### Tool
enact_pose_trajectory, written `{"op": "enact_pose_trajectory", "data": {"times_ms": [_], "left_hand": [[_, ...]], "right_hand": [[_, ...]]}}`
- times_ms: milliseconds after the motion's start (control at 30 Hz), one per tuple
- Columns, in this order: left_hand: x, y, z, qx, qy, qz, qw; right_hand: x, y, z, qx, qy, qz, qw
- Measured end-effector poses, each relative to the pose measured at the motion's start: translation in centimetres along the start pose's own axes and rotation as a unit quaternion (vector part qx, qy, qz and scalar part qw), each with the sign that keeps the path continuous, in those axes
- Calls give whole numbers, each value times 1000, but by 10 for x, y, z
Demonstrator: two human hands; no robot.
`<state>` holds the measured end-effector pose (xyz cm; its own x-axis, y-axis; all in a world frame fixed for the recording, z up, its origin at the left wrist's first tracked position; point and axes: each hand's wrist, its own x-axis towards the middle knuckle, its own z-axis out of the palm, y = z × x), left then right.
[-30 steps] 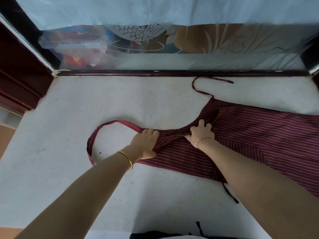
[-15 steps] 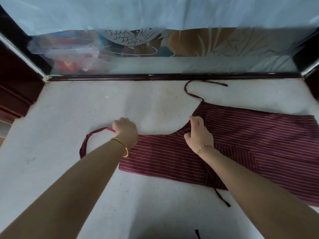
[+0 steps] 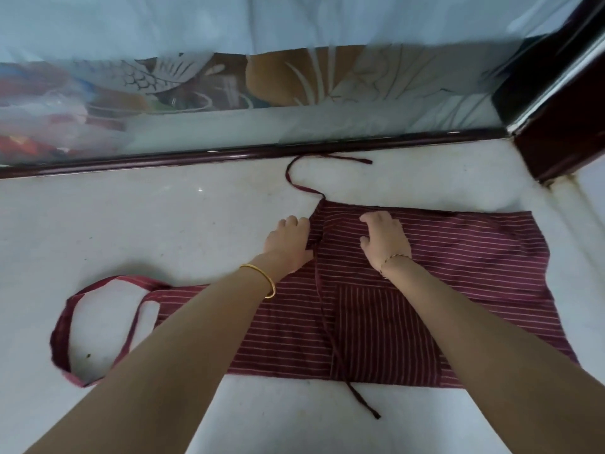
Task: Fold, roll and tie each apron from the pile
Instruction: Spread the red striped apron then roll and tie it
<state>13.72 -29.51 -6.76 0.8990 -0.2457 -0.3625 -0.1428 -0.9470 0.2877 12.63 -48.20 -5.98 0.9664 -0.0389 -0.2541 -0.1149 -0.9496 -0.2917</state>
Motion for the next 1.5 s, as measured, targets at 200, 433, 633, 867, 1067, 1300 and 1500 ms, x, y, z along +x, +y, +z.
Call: {"op": "enact_pose_trajectory", "data": {"times_ms": [200, 433, 633, 867, 1067, 1300, 1500], "left_hand": [[28, 6, -3, -211, 79, -94, 970], [73, -7, -52, -689, 169, -302, 637], [77, -40, -66, -491, 242, -289, 785], [61, 16, -45, -117, -66, -89, 987], [63, 40, -34, -133, -70, -114, 982], [60, 37, -38, -421, -33, -73, 904], [69, 41, -30, -323, 97, -67, 939]], "right_hand": [[22, 1, 8, -95, -42, -32, 994], [29, 10, 11, -118, -50, -40, 991], [38, 6, 2, -105, -75, -30, 991], [51, 6, -11, -122, -31, -114, 985], [46, 10, -19, -116, -48, -205, 971], [49, 13, -33, 21, -130, -123, 984], [71, 26, -43, -124, -64, -86, 986]]}}
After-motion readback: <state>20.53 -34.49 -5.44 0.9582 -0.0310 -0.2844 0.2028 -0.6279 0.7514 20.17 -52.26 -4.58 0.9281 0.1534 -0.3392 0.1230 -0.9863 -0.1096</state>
